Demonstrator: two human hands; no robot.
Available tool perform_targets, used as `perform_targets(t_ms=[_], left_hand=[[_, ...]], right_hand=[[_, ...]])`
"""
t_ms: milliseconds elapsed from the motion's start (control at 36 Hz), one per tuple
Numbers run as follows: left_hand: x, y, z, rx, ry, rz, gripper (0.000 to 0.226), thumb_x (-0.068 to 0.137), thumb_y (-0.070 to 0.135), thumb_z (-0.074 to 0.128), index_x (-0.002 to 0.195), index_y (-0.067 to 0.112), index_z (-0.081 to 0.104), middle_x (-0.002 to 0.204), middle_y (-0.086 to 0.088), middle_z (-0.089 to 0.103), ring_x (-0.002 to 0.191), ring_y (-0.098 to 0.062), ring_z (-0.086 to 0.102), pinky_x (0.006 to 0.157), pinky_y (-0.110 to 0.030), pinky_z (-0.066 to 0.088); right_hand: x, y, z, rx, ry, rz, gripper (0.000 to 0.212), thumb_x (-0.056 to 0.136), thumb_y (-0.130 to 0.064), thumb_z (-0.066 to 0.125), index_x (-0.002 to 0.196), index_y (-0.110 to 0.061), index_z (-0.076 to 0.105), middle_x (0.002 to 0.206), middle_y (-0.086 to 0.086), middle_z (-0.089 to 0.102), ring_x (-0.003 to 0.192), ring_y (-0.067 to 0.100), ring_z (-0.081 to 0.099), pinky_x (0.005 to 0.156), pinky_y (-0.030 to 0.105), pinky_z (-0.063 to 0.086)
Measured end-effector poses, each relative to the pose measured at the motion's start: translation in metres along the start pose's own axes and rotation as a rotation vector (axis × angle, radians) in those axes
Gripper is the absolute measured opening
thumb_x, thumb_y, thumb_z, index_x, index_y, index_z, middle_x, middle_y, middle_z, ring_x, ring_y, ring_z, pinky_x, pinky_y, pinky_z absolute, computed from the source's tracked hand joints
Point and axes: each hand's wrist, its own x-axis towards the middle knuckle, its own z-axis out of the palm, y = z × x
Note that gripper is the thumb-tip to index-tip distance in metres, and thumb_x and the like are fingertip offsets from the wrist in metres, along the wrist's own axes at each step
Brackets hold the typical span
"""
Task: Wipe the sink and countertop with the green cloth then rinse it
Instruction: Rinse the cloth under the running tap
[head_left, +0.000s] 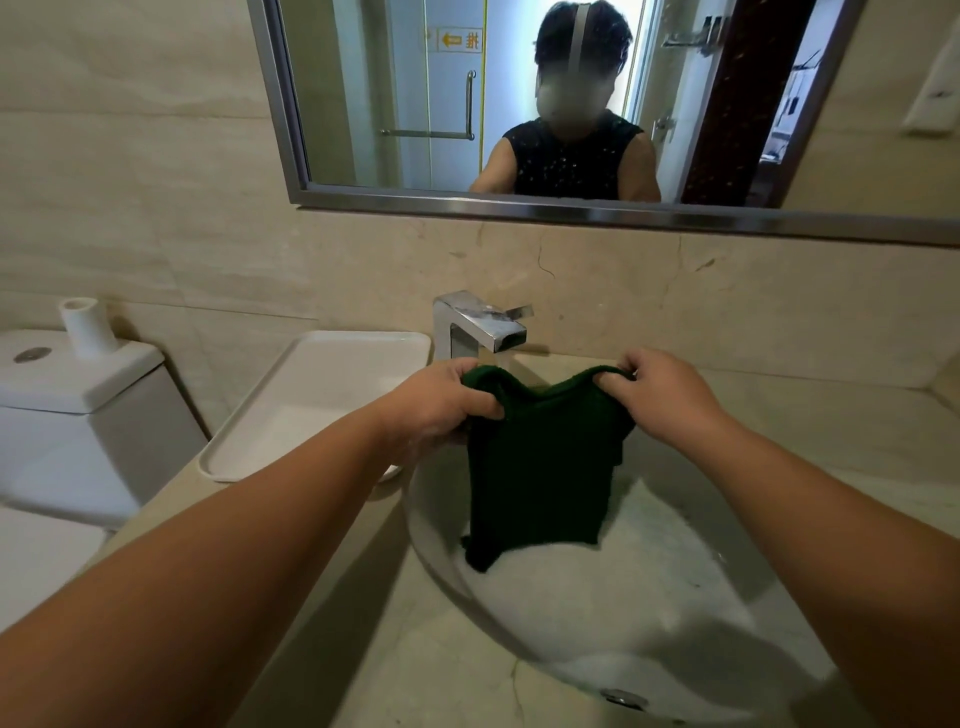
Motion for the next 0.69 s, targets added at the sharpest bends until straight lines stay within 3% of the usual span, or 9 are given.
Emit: perform_targets(t_ms=[56, 139, 250, 361, 444, 500, 556, 611, 694], left_hand=[[0.000, -0.003, -0.002, 0.021, 0.018, -0.007, 0.028, 0.091, -0.009, 0.068, 0.113, 0.007, 0.067, 0.112, -0.019, 0.077, 0.094, -0.029, 0.077, 0.075, -0.039, 0.065], [0.001, -0.004, -0.006, 0.047, 0.038, -0.037, 0.039, 0.089, 0.000, 0.079, 0.123, 0.006, 0.061, 0.118, -0.020, 0.074, 0.103, -0.035, 0.077, 0.086, -0.050, 0.065], [0.005, -0.005, -0.010, 0.184, 0.107, -0.043, 0.041, 0.086, 0.005, 0.084, 0.118, 0.020, 0.064, 0.114, -0.018, 0.072, 0.098, -0.037, 0.077, 0.071, -0.041, 0.064], [0.010, -0.006, -0.011, 0.320, 0.154, -0.018, 0.020, 0.087, 0.010, 0.084, 0.104, 0.019, 0.079, 0.101, -0.010, 0.079, 0.091, -0.029, 0.079, 0.082, -0.042, 0.066], [0.011, -0.005, -0.011, 0.409, 0.196, 0.013, 0.008, 0.093, 0.013, 0.079, 0.096, 0.020, 0.080, 0.091, -0.003, 0.079, 0.083, -0.019, 0.077, 0.069, -0.028, 0.061], [0.010, -0.004, -0.011, 0.531, 0.225, 0.037, 0.015, 0.096, 0.009, 0.071, 0.098, 0.022, 0.077, 0.092, 0.000, 0.075, 0.081, -0.014, 0.071, 0.062, -0.020, 0.053], [0.012, -0.005, -0.010, 0.687, 0.241, 0.035, 0.030, 0.095, 0.001, 0.062, 0.110, 0.024, 0.076, 0.106, 0.000, 0.071, 0.091, -0.015, 0.067, 0.067, -0.021, 0.050], [0.013, -0.007, -0.006, 0.792, 0.267, 0.036, 0.043, 0.092, 0.001, 0.058, 0.124, 0.026, 0.072, 0.121, 0.000, 0.066, 0.105, -0.022, 0.066, 0.079, -0.027, 0.055], [0.013, -0.007, 0.007, 0.859, 0.329, 0.098, 0.035, 0.090, 0.032, 0.072, 0.125, 0.028, 0.067, 0.126, -0.004, 0.062, 0.110, -0.026, 0.065, 0.095, -0.042, 0.059]], right_hand=[[0.001, -0.002, 0.001, 0.045, -0.006, 0.022, 0.031, 0.095, -0.041, 0.065, 0.074, -0.019, 0.058, 0.073, 0.005, 0.064, 0.073, 0.027, 0.061, 0.058, 0.036, 0.043], [0.003, -0.002, 0.002, 0.322, -0.021, 0.113, 0.032, 0.091, -0.040, 0.067, 0.078, -0.011, 0.067, 0.075, 0.013, 0.067, 0.074, 0.034, 0.067, 0.064, 0.048, 0.060], [0.005, -0.005, 0.006, 0.600, -0.092, 0.187, 0.018, 0.098, -0.022, 0.067, 0.085, -0.010, 0.067, 0.080, 0.011, 0.063, 0.071, 0.025, 0.062, 0.057, 0.033, 0.051], [0.007, -0.005, 0.010, 0.605, -0.053, 0.190, 0.017, 0.095, -0.023, 0.070, 0.081, -0.014, 0.069, 0.077, 0.007, 0.067, 0.076, 0.025, 0.065, 0.067, 0.036, 0.055], [0.006, -0.007, 0.010, 0.592, -0.043, 0.186, 0.019, 0.088, -0.031, 0.073, 0.079, -0.015, 0.069, 0.076, 0.007, 0.067, 0.076, 0.026, 0.065, 0.070, 0.040, 0.054], [0.004, -0.010, 0.008, 0.494, -0.049, 0.129, 0.021, 0.090, -0.033, 0.072, 0.079, -0.016, 0.067, 0.074, 0.005, 0.065, 0.071, 0.024, 0.062, 0.066, 0.035, 0.047], [0.000, -0.017, 0.006, 0.417, -0.100, 0.088, 0.024, 0.095, -0.034, 0.069, 0.078, -0.017, 0.064, 0.073, 0.005, 0.063, 0.068, 0.021, 0.058, 0.061, 0.033, 0.041], [-0.002, -0.025, 0.005, 0.450, -0.171, 0.079, 0.024, 0.094, -0.038, 0.068, 0.081, -0.017, 0.065, 0.078, 0.013, 0.066, 0.073, 0.025, 0.063, 0.065, 0.036, 0.044], [-0.006, -0.037, 0.005, 0.528, -0.279, 0.090, 0.017, 0.097, -0.030, 0.067, 0.087, -0.016, 0.066, 0.088, 0.018, 0.069, 0.082, 0.026, 0.067, 0.069, 0.036, 0.049]])
